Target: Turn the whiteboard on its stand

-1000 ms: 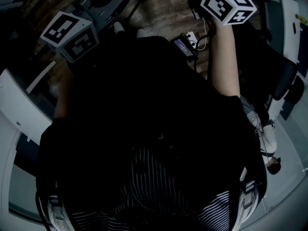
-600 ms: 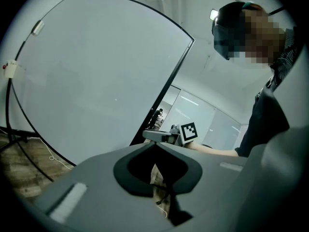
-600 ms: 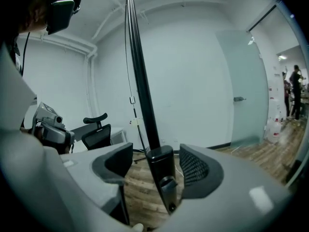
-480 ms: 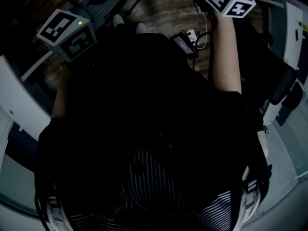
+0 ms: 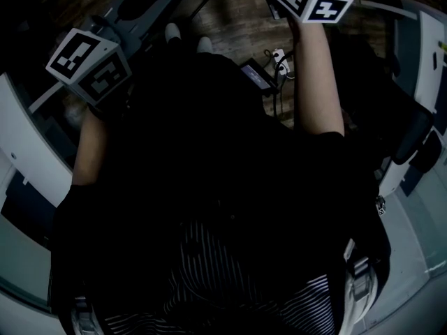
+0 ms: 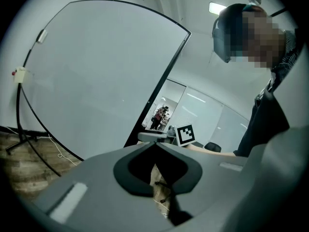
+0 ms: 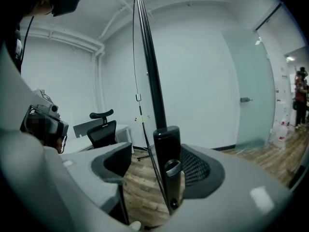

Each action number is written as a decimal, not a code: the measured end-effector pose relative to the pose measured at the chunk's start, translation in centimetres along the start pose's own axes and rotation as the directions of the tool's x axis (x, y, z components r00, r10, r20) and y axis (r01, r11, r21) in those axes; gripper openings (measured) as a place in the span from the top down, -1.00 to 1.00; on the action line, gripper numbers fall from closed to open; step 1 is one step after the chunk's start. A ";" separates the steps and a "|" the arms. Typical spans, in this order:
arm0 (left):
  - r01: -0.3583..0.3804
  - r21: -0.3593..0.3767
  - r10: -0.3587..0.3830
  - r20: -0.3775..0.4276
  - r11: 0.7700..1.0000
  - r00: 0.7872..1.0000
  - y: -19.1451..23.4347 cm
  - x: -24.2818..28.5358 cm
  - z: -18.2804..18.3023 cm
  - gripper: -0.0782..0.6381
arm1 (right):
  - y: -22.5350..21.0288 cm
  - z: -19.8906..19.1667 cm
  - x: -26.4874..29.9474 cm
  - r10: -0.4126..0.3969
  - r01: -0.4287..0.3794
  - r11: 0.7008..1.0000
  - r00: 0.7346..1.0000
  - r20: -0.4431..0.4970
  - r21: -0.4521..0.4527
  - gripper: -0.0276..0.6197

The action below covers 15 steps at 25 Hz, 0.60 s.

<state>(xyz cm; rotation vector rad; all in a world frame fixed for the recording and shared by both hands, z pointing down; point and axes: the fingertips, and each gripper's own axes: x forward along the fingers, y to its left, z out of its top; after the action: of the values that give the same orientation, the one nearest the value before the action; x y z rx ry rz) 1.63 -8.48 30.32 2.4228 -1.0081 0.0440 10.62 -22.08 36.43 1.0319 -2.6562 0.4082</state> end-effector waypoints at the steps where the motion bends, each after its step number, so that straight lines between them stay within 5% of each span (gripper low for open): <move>1: -0.006 -0.006 0.006 0.004 1.000 1.000 0.0 -0.2 -0.1 0.77 | 0.2 0.0 0.1 0.001 -0.001 1.000 1.000 0.006 0.000 -0.04; 15: 0.068 -0.076 -0.069 -0.008 0.995 0.998 2.8 -3.4 -2.9 0.77 | 0.8 -0.6 0.8 -0.090 0.090 0.996 0.996 -0.018 0.008 0.05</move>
<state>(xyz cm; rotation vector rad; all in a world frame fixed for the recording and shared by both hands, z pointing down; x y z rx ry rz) -2.23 -6.58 33.35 2.3833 -0.9046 -0.0049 9.59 -21.76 37.06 1.1407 -2.5832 0.4080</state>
